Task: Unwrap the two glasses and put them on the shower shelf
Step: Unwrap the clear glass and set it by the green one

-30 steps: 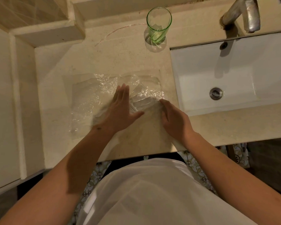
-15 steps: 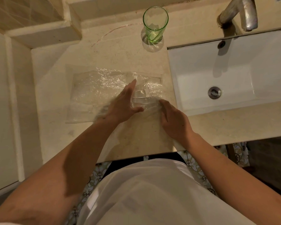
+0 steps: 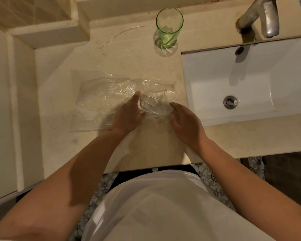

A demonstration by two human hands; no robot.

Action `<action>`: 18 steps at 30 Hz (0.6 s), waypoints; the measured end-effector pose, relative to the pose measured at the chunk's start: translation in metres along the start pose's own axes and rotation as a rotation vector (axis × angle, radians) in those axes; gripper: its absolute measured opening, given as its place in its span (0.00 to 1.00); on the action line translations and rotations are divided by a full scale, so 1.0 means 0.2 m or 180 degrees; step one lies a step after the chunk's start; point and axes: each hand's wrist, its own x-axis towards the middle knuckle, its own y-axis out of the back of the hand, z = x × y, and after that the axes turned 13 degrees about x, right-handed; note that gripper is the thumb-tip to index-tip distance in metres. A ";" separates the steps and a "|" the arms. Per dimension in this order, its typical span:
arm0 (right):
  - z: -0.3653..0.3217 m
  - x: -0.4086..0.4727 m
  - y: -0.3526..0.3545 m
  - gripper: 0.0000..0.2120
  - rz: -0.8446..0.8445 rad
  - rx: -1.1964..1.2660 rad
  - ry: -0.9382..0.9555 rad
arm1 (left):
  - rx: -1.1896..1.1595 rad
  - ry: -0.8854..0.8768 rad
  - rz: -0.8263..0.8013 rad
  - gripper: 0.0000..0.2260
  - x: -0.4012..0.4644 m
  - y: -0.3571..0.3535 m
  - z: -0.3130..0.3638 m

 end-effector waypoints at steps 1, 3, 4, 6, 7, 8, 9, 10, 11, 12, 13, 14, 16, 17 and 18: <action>-0.01 0.01 0.00 0.20 0.0052 0.0026 0.0051 | -0.0022 -0.0017 -0.0014 0.32 0.00 0.00 0.01; -0.03 0.02 0.00 0.18 0.0199 0.0104 0.0108 | -0.0010 -0.0056 0.0008 0.31 -0.01 0.00 0.01; -0.05 0.03 -0.01 0.17 0.0253 0.0156 0.0112 | 0.0023 -0.0061 0.0009 0.31 -0.01 0.00 0.02; -0.07 0.05 -0.01 0.14 0.0308 0.0320 0.0118 | 0.0098 -0.0015 -0.0013 0.31 -0.01 -0.01 0.02; -0.08 0.05 -0.01 0.13 0.0320 0.0413 0.0126 | 0.0105 0.0024 -0.0004 0.30 -0.02 -0.02 0.01; -0.08 0.05 0.00 0.11 0.0328 0.0488 0.0122 | 0.0095 0.0060 0.0016 0.30 -0.02 -0.02 0.01; -0.08 0.06 0.00 0.10 0.0328 0.0548 0.0091 | 0.0082 0.0092 0.0023 0.30 -0.02 -0.03 0.01; -0.08 0.06 0.00 0.09 0.0313 0.0603 0.0036 | 0.0070 0.0114 0.0015 0.30 -0.03 -0.03 0.01; -0.07 0.07 0.01 0.09 0.0282 0.0655 -0.0037 | 0.0066 0.0121 -0.0011 0.31 -0.03 -0.03 0.01; -0.07 0.07 0.02 0.09 0.0239 0.0692 -0.0110 | 0.0077 0.0109 -0.0043 0.32 -0.03 -0.04 0.00; -0.06 0.07 0.02 0.09 0.0190 0.0718 -0.0172 | 0.0100 0.0096 -0.0088 0.33 -0.03 -0.05 -0.01; -0.05 0.08 0.02 0.08 0.0143 0.0746 -0.0213 | 0.0124 0.0103 -0.0144 0.34 -0.03 -0.05 -0.01; -0.05 0.08 0.02 0.07 0.0068 0.0810 -0.0245 | 0.0136 0.0184 -0.0288 0.37 -0.03 -0.06 -0.01; -0.05 0.08 0.02 0.07 0.0033 0.0835 -0.0249 | 0.0137 0.0211 -0.0344 0.41 -0.02 -0.06 -0.01; -0.05 0.08 0.02 0.07 0.0000 0.0868 -0.0250 | 0.0146 0.0220 -0.0388 0.44 -0.03 -0.06 -0.01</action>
